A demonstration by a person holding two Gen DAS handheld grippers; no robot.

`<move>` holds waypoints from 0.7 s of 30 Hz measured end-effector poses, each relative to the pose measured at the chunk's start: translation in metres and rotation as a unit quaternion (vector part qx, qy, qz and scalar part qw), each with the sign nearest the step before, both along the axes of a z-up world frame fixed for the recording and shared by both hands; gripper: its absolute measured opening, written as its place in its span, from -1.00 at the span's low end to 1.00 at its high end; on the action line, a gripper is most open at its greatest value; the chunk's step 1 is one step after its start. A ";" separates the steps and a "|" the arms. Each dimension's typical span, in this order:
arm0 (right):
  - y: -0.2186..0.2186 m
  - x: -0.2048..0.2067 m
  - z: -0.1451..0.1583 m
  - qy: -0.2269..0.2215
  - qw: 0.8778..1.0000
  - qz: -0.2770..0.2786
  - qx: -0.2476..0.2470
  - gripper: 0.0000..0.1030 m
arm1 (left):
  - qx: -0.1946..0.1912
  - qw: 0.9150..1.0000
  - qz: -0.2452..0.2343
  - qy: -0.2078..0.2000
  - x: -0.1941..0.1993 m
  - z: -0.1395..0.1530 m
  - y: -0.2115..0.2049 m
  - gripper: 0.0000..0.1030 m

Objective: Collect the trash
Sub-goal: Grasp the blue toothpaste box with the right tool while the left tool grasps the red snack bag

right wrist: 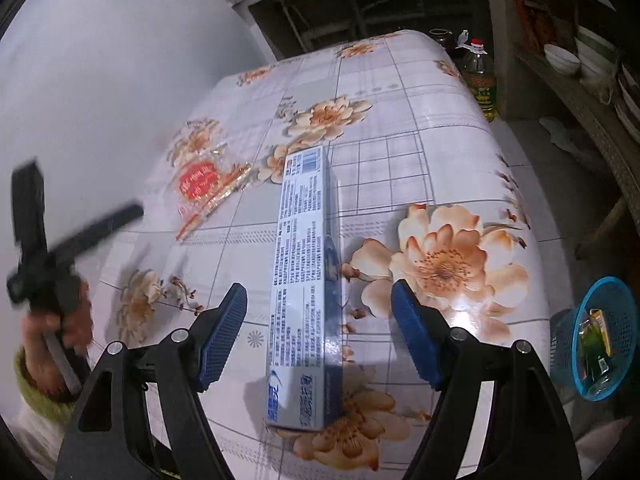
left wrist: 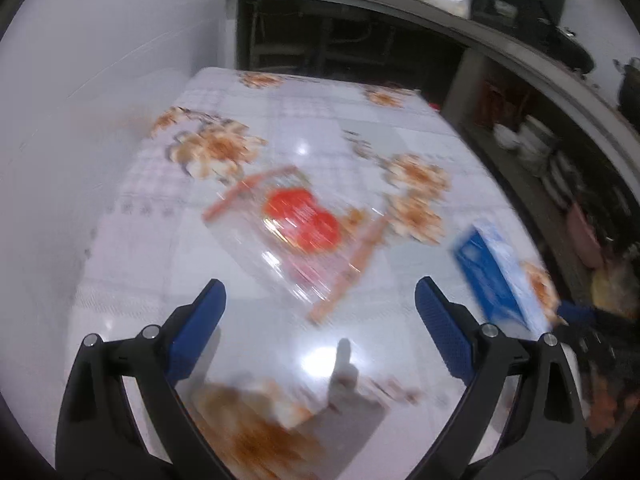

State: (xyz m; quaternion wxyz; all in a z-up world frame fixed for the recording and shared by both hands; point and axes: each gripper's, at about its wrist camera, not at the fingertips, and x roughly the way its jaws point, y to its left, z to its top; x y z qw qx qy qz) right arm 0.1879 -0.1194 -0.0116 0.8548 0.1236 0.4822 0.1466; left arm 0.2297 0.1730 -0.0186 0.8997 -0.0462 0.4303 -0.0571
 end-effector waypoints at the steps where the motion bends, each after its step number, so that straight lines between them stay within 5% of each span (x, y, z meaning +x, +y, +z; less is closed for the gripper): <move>1: 0.002 0.001 -0.001 0.001 1.000 0.004 -0.001 0.41 | 0.007 1.000 0.006 0.006 0.017 -0.001 0.008 0.78; 8: 0.010 0.005 -0.008 0.008 1.000 0.003 -0.010 0.35 | 0.023 0.998 0.013 0.062 0.105 -0.027 0.038 0.76; 11: 0.010 0.007 -0.011 0.014 1.000 0.001 -0.010 0.20 | 0.039 0.995 0.025 0.092 0.127 -0.046 0.043 0.36; 17: 0.010 0.010 -0.018 0.028 1.000 0.001 -0.001 -0.26 | 0.030 0.994 0.025 0.100 0.125 -0.056 0.042 -0.11; 21: 0.007 0.007 -0.019 0.029 1.000 -0.003 0.007 -0.28 | 0.023 0.994 0.018 0.102 0.112 -0.056 0.035 -0.63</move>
